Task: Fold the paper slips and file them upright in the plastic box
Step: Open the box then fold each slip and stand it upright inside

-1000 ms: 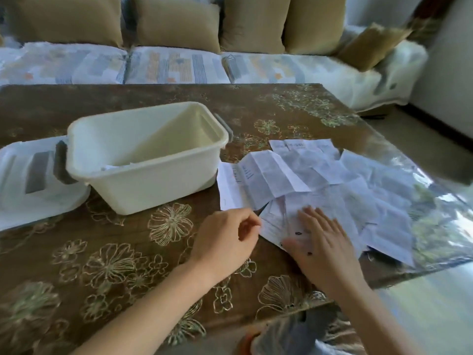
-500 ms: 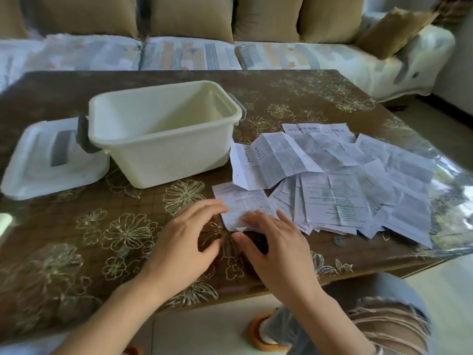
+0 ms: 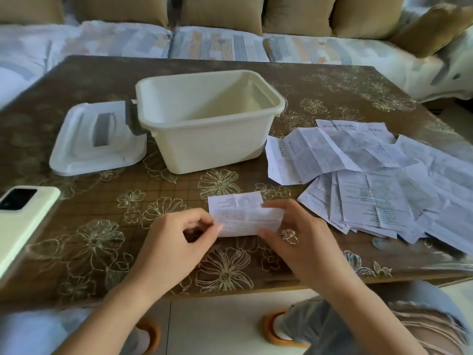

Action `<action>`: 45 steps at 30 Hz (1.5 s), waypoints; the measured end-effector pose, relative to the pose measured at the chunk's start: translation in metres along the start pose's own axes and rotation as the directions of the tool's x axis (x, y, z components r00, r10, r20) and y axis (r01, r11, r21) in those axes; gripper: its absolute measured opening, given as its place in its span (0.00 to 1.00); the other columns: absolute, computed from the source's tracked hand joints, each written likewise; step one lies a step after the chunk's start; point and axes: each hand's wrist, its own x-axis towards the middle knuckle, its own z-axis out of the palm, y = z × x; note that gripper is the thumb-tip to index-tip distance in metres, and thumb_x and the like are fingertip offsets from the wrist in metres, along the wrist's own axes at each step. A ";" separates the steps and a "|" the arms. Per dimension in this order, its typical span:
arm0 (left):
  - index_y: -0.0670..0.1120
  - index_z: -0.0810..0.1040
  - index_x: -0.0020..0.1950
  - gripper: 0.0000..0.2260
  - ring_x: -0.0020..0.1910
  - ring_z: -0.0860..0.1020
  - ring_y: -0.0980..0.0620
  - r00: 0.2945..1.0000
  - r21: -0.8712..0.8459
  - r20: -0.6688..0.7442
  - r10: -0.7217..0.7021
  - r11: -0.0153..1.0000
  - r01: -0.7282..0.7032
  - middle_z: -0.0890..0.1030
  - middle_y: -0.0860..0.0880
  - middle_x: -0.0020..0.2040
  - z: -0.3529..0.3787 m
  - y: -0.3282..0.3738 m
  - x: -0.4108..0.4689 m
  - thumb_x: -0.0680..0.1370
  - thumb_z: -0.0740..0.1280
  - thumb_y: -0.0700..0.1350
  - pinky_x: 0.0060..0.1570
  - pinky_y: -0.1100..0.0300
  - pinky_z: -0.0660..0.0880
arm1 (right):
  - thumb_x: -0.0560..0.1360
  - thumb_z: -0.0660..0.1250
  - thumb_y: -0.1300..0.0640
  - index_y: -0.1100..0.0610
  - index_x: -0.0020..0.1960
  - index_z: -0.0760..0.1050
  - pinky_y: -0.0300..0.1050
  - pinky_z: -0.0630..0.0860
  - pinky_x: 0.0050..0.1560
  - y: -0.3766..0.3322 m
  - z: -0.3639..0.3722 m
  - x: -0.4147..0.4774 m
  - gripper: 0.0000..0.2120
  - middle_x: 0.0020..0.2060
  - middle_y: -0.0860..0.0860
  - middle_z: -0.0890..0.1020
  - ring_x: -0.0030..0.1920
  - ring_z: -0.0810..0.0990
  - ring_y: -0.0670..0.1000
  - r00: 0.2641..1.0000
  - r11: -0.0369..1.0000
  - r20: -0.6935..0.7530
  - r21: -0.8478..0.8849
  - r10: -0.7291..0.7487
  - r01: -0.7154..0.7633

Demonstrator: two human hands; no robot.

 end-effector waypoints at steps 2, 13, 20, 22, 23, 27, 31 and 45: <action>0.51 0.82 0.41 0.03 0.39 0.82 0.64 0.998 -0.063 -0.004 -0.058 0.996 0.057 0.84 0.60 0.36 0.001 0.000 -0.001 0.75 0.71 0.47 0.40 0.75 0.72 | 0.73 0.71 0.48 0.47 0.60 0.72 0.34 0.76 0.43 0.003 0.001 0.003 0.17 0.42 0.40 0.83 0.41 0.79 0.37 0.997 0.996 0.000 0.049 0.072 -0.072; 0.50 0.80 0.39 0.05 0.47 0.72 0.52 0.979 0.361 -0.197 0.054 0.932 0.021 0.79 0.57 0.44 0.023 -0.016 0.001 0.72 0.73 0.49 0.46 0.58 0.68 | 0.74 0.68 0.45 0.44 0.61 0.71 0.31 0.67 0.32 -0.002 0.026 0.010 0.16 0.36 0.35 0.76 0.34 0.74 0.37 0.989 0.979 -0.086 -0.158 0.116 -0.128; 0.50 0.77 0.41 0.10 0.49 0.72 0.51 0.978 0.421 -0.194 0.075 0.907 0.014 0.77 0.55 0.47 0.027 -0.017 -0.001 0.72 0.61 0.54 0.48 0.52 0.72 | 0.73 0.69 0.46 0.45 0.60 0.73 0.32 0.63 0.32 -0.004 0.034 0.008 0.16 0.37 0.38 0.75 0.31 0.68 0.36 0.985 0.966 -0.152 -0.230 0.083 -0.117; 0.50 0.76 0.42 0.09 0.49 0.72 0.51 0.980 0.441 -0.185 0.069 0.897 0.020 0.77 0.54 0.47 0.028 -0.015 -0.002 0.72 0.61 0.54 0.48 0.52 0.72 | 0.73 0.70 0.47 0.46 0.60 0.73 0.31 0.63 0.32 -0.004 0.036 0.007 0.17 0.36 0.39 0.75 0.31 0.69 0.38 0.981 0.967 -0.184 -0.232 0.068 -0.110; 0.50 0.76 0.42 0.09 0.49 0.72 0.51 0.981 0.449 -0.184 0.066 0.893 0.024 0.77 0.54 0.48 0.028 -0.014 -0.002 0.72 0.61 0.54 0.48 0.52 0.72 | 0.73 0.70 0.47 0.46 0.60 0.73 0.31 0.63 0.31 -0.003 0.037 0.006 0.17 0.37 0.39 0.76 0.32 0.69 0.39 0.979 0.966 -0.194 -0.234 0.063 -0.109; 0.45 0.74 0.62 0.20 0.58 0.75 0.48 0.977 0.423 -0.206 0.048 0.905 0.045 0.77 0.49 0.61 0.031 -0.011 -0.003 0.72 0.68 0.49 0.59 0.53 0.71 | 0.73 0.70 0.47 0.49 0.63 0.72 0.31 0.63 0.30 -0.002 0.040 0.005 0.20 0.40 0.41 0.78 0.32 0.72 0.41 0.971 0.966 -0.235 -0.240 0.036 -0.094; 0.45 0.70 0.70 0.30 0.66 0.71 0.48 0.979 0.401 -0.185 0.082 0.916 -0.001 0.68 0.45 0.71 0.032 -0.012 -0.003 0.70 0.73 0.42 0.66 0.50 0.70 | 0.74 0.69 0.47 0.49 0.62 0.73 0.28 0.61 0.32 -0.002 0.041 0.004 0.18 0.48 0.43 0.77 0.41 0.76 0.45 0.966 0.958 -0.259 -0.277 0.005 -0.079; 0.56 0.83 0.57 0.16 0.60 0.72 0.53 0.972 0.442 0.060 0.228 0.867 -0.230 0.79 0.59 0.56 0.025 -0.014 0.001 0.74 0.64 0.58 0.64 0.56 0.63 | 0.76 0.62 0.47 0.49 0.57 0.82 0.41 0.69 0.31 0.005 0.044 0.003 0.15 0.55 0.50 0.78 0.48 0.76 0.53 0.966 0.862 -0.223 -0.506 -0.134 0.003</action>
